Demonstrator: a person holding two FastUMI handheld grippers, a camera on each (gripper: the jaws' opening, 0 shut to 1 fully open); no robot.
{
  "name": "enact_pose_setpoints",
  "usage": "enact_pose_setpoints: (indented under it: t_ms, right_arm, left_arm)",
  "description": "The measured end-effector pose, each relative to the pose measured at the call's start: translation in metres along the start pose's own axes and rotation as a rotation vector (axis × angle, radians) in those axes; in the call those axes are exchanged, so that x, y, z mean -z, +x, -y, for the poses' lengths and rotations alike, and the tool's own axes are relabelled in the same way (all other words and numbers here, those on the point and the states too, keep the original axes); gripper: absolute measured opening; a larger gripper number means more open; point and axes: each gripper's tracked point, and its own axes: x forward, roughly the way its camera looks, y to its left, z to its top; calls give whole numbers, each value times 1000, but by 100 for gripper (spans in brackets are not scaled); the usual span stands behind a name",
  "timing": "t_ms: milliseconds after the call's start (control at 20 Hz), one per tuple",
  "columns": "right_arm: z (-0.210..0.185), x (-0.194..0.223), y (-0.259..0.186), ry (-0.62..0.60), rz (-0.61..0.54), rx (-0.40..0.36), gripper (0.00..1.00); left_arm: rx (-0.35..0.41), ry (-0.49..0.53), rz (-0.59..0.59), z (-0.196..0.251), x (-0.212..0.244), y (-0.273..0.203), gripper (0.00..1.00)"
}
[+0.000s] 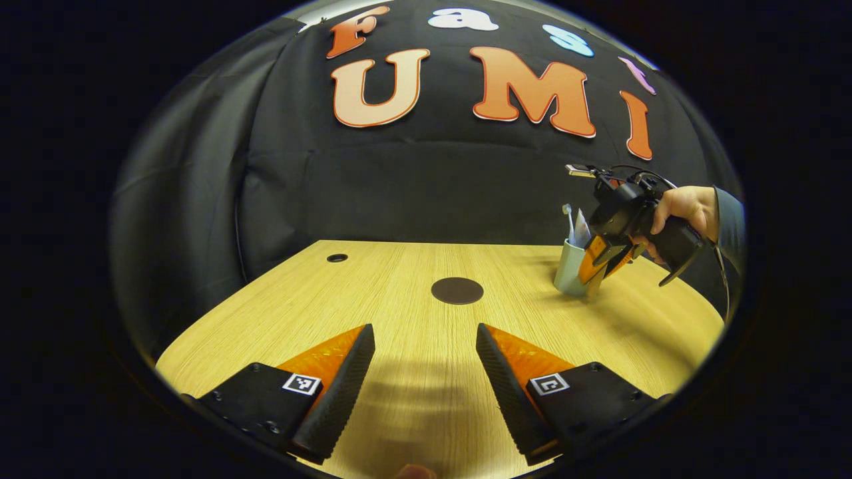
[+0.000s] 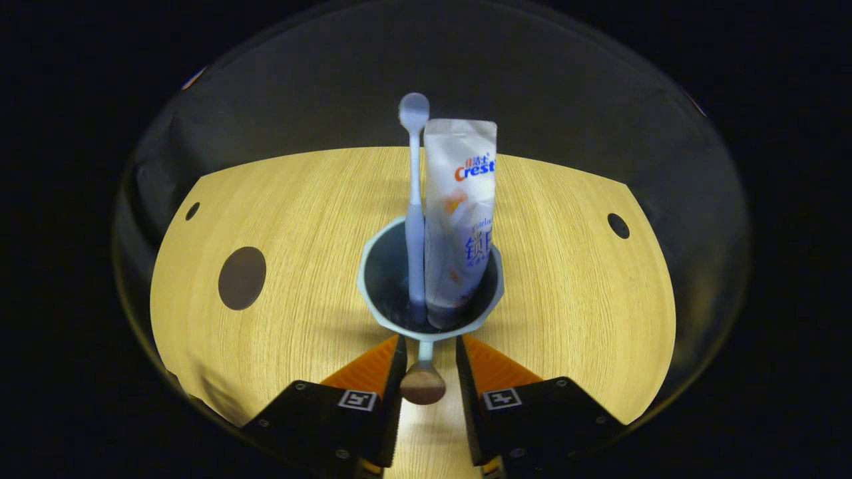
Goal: Put the toothbrush and toothpaste on the desktop into the cup, then pick up the cup and place it on the coaster on the desktop.
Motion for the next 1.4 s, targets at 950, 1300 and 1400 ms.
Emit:
enact_pose_setpoints:
  t_ms: [950, 1300, 1400]
  right_arm:
    - [-5, -14, 2, -38, 131, -142, 20]
    - [-5, -18, 0, -130, 163, -198, 19]
    - [-6, -19, 1, -150, 164, -222, 19]
  left_arm:
    - [22, 13, -34, 8, 14, 6, 99]
    - [-5, 29, -33, 10, 12, 3, 99]
    - [-9, 15, -29, 8, 12, 4, 98]
